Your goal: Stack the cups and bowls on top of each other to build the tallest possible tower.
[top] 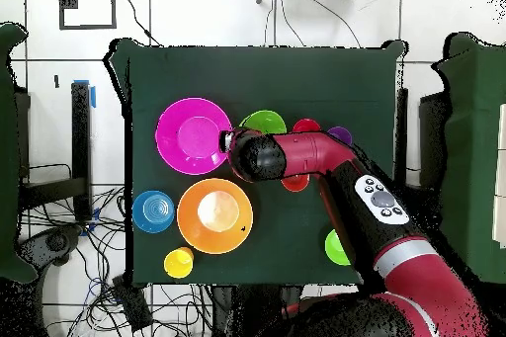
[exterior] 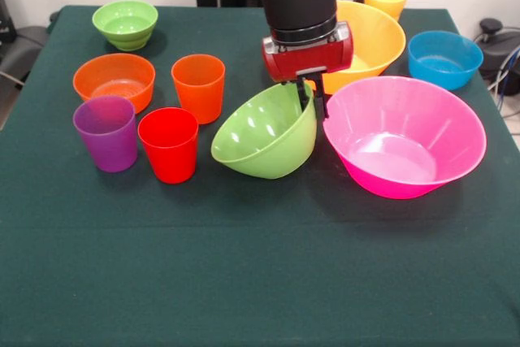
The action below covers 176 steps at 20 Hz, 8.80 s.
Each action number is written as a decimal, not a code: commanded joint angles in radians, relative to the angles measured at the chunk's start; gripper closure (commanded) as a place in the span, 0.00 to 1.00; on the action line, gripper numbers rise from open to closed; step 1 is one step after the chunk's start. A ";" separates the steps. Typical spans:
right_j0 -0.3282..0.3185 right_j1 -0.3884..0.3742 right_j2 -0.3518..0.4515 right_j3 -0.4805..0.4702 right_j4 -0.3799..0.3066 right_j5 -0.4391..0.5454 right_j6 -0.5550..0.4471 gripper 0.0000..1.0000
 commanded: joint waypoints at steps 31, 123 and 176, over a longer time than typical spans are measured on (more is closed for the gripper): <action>0.061 0.038 -0.027 -0.070 -0.092 -0.098 -0.028 0.00; 0.338 -0.196 -0.321 0.172 0.097 -0.293 0.186 0.00; 0.527 -0.061 -0.567 0.390 0.272 -0.481 0.309 0.00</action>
